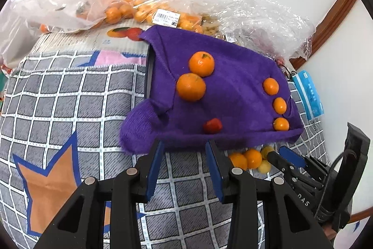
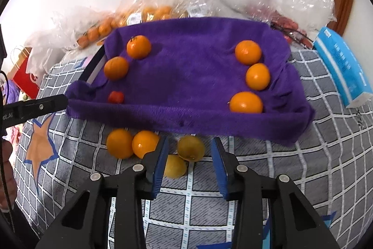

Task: Organize fruits
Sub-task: 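Withdraw both tools from the towel toward the remaining loose fruits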

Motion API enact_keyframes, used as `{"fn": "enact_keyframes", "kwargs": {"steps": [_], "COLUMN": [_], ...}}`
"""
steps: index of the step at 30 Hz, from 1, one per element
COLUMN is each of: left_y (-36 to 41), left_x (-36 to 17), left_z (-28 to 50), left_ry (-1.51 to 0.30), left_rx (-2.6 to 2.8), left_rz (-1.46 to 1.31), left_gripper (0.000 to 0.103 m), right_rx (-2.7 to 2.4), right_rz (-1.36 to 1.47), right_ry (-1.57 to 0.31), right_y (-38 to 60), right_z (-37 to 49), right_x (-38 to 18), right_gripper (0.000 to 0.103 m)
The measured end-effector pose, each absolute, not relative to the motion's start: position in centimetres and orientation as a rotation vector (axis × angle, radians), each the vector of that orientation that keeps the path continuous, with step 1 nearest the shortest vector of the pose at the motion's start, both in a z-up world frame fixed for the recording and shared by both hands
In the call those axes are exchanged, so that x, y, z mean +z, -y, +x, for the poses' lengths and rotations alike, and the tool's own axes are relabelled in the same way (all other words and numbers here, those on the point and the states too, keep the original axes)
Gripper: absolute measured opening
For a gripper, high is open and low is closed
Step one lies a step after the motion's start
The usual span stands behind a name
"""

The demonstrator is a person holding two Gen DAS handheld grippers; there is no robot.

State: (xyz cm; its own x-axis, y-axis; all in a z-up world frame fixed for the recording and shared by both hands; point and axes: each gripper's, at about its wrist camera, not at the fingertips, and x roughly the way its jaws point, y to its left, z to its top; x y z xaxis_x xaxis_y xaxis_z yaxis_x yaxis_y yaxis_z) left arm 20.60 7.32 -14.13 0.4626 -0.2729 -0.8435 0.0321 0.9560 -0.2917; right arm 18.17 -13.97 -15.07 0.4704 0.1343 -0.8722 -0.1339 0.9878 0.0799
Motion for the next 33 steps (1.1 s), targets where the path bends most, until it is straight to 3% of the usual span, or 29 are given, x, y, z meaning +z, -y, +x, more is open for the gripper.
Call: {"fn": "enact_keyframes", "kwargs": {"steps": [12,14,33], "left_y": [-7.0,-6.7,-5.5], "left_x": [-15.1,-15.1,-15.2], "left_z": [20.0,20.0,19.5], "left_ry": [-1.093,-1.093,-1.105], "left_rx": [-0.232,-0.239,-0.237], "left_rz": [-0.254,-0.252,-0.228], "left_gripper": [0.036,0.036,0.036], "right_rx": [0.140,0.122,0.134], "right_rz": [0.009,0.005,0.005], "right_ry": [-1.100,-1.090,-1.108], "right_y": [13.8,14.1,16.2], "right_z": [18.9,19.0,17.7], "right_x": [-16.5,-16.4,-17.0], "right_gripper": [0.039,0.028,0.031]}}
